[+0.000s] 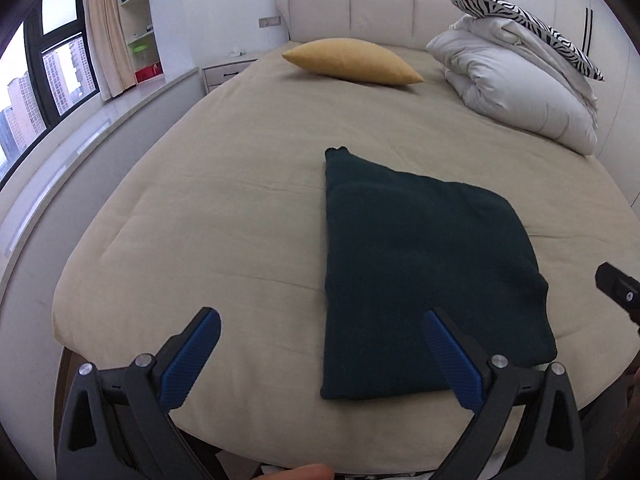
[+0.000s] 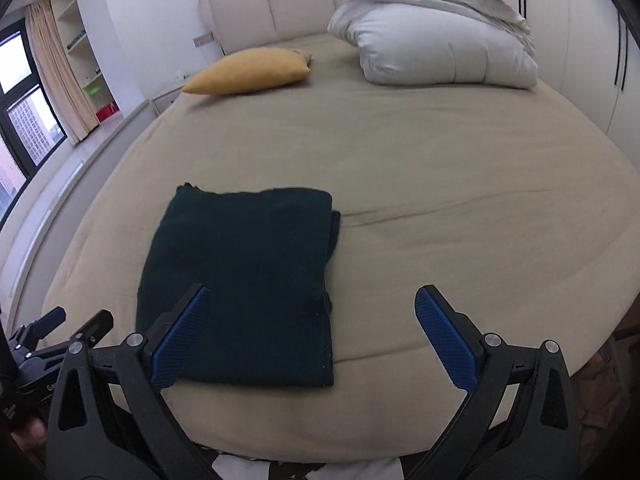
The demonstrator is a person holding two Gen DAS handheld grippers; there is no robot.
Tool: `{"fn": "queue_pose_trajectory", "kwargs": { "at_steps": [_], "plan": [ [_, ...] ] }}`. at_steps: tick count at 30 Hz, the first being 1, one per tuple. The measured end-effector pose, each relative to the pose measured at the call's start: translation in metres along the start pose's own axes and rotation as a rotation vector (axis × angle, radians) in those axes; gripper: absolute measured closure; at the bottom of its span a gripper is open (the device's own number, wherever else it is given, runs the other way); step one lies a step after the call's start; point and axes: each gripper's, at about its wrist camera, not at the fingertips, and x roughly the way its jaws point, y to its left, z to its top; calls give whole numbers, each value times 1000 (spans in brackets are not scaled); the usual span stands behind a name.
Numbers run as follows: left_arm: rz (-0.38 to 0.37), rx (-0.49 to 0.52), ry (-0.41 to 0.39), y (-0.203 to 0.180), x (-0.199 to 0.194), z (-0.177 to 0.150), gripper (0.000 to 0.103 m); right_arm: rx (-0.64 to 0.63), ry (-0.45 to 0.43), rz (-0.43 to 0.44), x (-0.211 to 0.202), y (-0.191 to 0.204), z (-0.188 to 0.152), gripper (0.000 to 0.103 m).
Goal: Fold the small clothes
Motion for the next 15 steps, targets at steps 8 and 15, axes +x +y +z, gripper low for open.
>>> {"fn": "queue_pose_trajectory", "kwargs": {
  "at_steps": [8, 15],
  "plan": [
    [1, 1, 28, 2, 16, -13, 0, -64, 42, -50, 32, 17, -23, 0],
    [7, -14, 22, 7, 22, -13, 0, -83, 68, -59, 30, 23, -26, 0]
  ]
}}
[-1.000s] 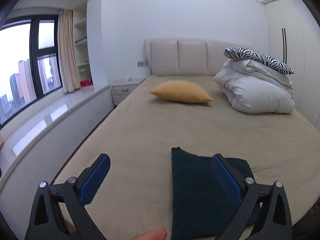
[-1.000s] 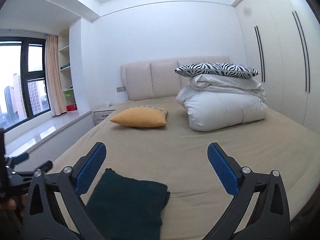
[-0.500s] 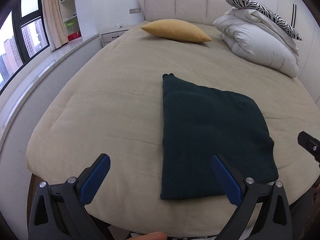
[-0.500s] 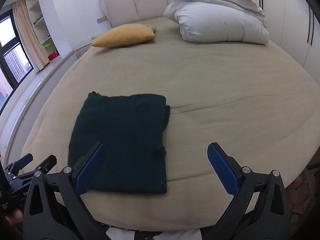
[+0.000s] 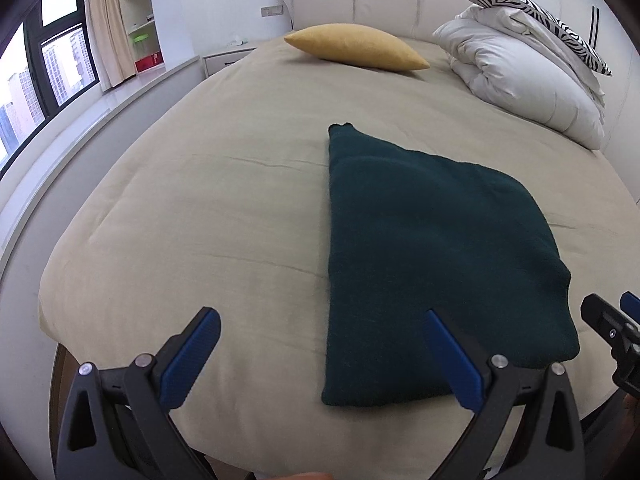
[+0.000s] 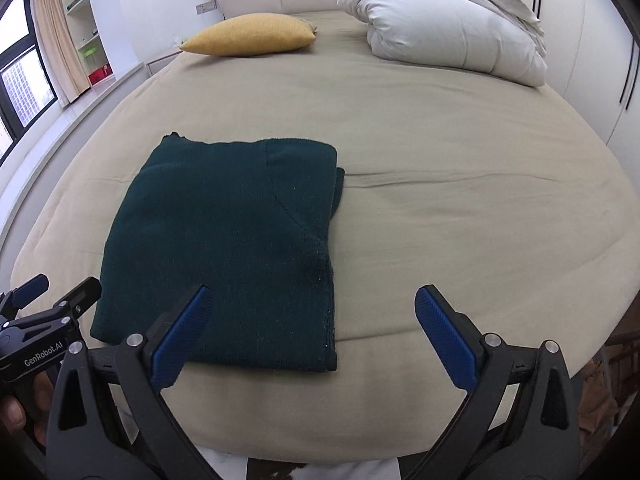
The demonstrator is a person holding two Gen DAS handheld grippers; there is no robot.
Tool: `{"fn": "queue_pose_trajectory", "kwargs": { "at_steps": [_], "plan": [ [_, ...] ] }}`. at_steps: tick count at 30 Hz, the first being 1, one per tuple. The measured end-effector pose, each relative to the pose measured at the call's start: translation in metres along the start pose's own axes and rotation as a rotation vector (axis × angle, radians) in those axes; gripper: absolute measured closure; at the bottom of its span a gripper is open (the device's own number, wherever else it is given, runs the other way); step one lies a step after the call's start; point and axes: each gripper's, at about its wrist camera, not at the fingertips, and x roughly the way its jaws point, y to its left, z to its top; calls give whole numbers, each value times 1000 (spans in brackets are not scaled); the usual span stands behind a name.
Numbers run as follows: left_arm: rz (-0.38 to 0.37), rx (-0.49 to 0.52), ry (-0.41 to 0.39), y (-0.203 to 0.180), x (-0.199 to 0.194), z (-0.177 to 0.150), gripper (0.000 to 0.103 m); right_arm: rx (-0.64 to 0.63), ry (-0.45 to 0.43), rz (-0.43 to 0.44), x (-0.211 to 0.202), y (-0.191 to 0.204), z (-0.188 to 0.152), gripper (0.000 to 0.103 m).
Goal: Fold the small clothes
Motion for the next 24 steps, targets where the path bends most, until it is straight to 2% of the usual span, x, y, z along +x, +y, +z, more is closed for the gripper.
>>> {"fn": "queue_pose_trajectory", "kwargs": {
  "at_steps": [24],
  "plan": [
    [37, 11, -23, 2, 3, -3, 0, -15, 28, 17, 3, 10, -1, 0]
  ]
}}
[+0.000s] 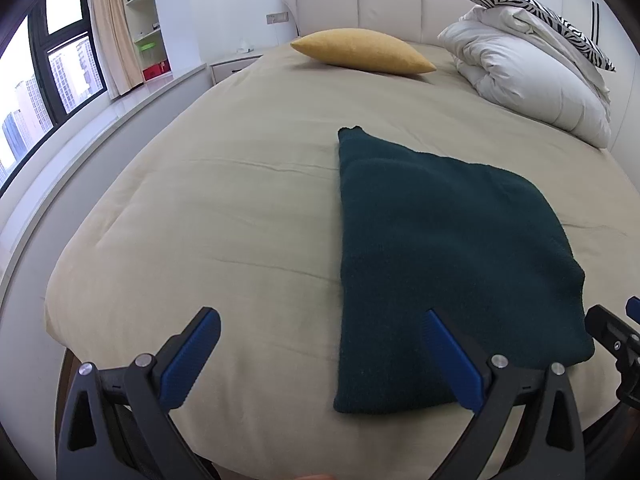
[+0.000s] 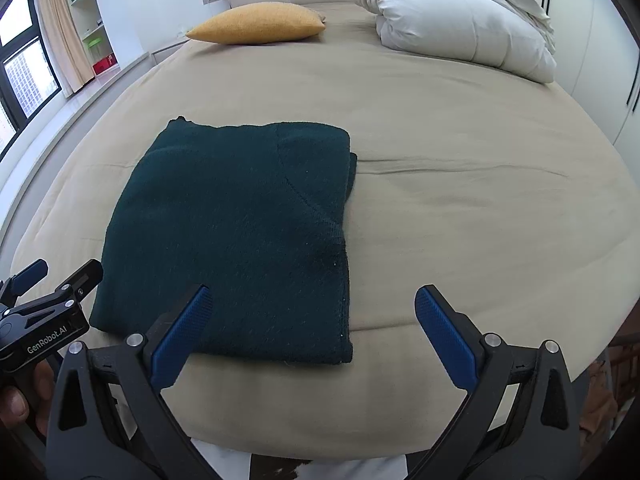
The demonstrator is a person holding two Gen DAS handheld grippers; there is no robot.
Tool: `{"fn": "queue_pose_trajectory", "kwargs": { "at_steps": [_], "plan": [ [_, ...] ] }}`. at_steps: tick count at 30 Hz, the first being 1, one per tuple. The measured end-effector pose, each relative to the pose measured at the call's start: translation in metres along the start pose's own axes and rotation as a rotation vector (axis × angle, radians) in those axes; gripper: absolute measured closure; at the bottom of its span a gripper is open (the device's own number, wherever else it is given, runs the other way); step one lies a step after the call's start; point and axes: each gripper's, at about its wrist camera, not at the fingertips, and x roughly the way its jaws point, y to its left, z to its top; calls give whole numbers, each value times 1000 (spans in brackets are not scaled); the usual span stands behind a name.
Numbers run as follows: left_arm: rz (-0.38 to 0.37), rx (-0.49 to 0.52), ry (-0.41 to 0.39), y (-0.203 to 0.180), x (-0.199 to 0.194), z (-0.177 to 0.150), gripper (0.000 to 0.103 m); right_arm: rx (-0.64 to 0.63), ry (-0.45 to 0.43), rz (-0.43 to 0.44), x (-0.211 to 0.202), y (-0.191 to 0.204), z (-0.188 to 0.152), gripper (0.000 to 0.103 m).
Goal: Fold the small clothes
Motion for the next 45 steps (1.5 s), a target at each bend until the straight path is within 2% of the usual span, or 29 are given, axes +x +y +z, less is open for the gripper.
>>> {"fn": "queue_pose_trajectory", "kwargs": {
  "at_steps": [45],
  "plan": [
    [3, 2, 9, -2, 3, -2, 0, 5, 7, 8, 2, 1, -3, 0]
  ]
}}
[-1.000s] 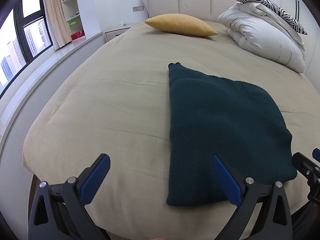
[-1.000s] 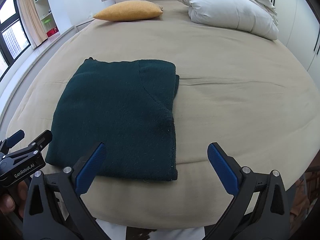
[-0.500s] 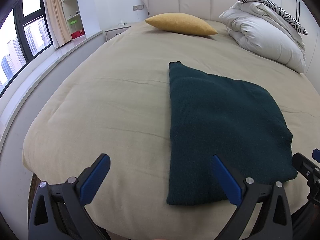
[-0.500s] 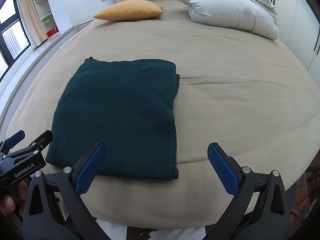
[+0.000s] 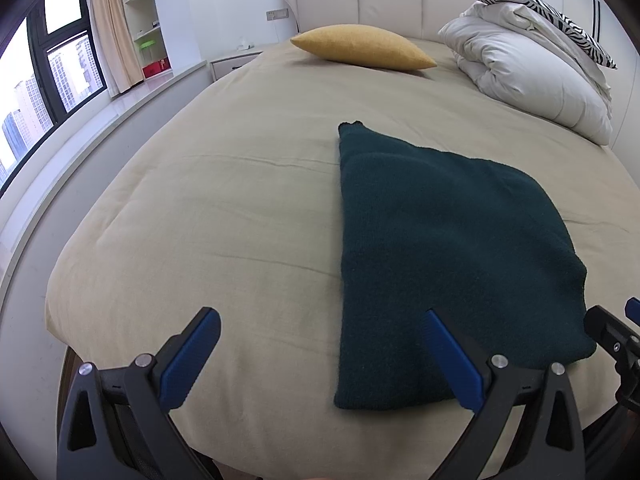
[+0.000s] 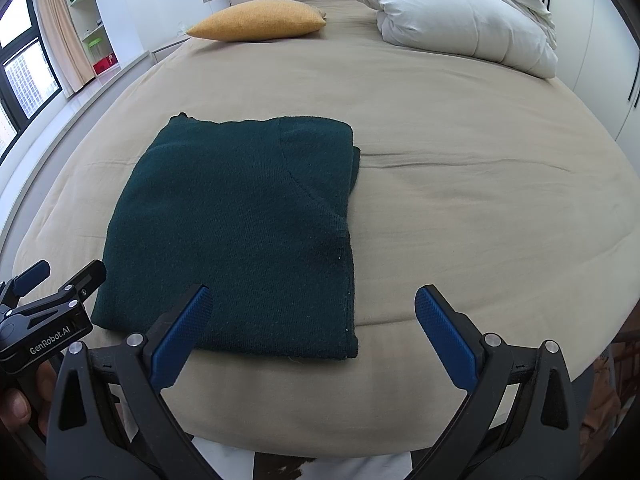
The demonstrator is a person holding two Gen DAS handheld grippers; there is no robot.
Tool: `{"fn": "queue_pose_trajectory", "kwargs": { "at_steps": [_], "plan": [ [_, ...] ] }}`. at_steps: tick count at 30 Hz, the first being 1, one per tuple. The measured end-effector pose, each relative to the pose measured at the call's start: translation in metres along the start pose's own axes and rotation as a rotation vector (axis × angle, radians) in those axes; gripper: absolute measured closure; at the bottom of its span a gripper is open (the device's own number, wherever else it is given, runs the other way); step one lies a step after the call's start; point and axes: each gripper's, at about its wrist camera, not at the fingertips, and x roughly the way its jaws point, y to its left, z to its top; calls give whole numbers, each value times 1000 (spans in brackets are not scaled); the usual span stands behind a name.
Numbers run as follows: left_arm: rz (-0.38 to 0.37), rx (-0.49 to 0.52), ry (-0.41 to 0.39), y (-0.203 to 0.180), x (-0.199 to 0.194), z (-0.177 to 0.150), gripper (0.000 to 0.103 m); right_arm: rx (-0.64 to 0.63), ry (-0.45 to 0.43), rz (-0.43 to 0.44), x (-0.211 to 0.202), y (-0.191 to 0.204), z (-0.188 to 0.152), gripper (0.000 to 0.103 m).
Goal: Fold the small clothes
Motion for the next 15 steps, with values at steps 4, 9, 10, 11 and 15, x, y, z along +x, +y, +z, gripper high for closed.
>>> {"fn": "queue_pose_trajectory", "kwargs": {
  "at_steps": [4, 9, 10, 11, 15],
  "plan": [
    [0, 0, 1, 0, 0, 0, 0, -1, 1, 0, 0, -1, 0, 0],
    [0, -2, 1, 0, 0, -1, 0, -1, 1, 0, 0, -1, 0, 0],
    [1, -1, 1, 0, 0, -1, 0, -1, 1, 1, 0, -1, 0, 0],
    [1, -1, 2, 0, 0, -1, 0, -1, 1, 1, 0, 0, 0, 0],
    [1, -2, 2, 0, 0, -1, 0, -1, 1, 0, 0, 0, 0, 0]
  ]
}}
